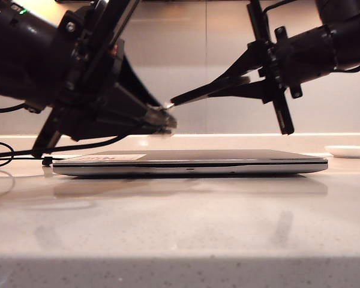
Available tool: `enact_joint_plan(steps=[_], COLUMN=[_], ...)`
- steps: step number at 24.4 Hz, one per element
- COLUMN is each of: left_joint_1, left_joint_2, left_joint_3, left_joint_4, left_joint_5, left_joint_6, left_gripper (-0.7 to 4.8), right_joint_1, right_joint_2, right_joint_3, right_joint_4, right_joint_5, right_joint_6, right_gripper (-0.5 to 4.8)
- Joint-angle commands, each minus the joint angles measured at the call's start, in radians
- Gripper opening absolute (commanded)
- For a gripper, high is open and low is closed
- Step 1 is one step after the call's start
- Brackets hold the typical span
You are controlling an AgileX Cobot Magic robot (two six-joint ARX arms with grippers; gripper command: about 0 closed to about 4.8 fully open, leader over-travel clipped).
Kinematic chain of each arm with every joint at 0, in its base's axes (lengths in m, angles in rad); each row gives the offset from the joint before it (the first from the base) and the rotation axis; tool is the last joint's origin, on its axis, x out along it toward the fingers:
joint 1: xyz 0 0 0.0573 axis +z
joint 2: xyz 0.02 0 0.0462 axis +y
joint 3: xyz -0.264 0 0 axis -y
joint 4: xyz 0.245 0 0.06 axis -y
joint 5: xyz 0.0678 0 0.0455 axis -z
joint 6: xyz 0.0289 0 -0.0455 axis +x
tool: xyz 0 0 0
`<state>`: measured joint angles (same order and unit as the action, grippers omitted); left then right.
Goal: Pick up the charging cable and the phone, plug the charging cable into the charging port on the phone, and finally place them back on the table.
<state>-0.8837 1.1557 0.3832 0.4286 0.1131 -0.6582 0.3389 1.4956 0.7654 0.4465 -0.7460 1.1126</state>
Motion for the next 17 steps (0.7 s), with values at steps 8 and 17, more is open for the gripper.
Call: enact_joint_plan(steps=[8,17], left_joint_1=[-0.002,-0.002], left_joint_2=[-0.002,-0.002], left_joint_3=[0.004,0.004], left_joint_4=[0.048,0.060], left_joint_5=[0.003,0.003], left_joint_6=[-0.083,-0.083], left_gripper=[-0.06,-0.06], right_joint_1=[0.078,0.081], right_joint_2=[0.003,0.003], right_joint_3=[0.004,0.004], right_joint_4=[0.089,0.044], right_joint_5=[-0.016,-0.039], right_joint_6=[-0.048,-0.092], right_gripper=[-0.06,-0.06])
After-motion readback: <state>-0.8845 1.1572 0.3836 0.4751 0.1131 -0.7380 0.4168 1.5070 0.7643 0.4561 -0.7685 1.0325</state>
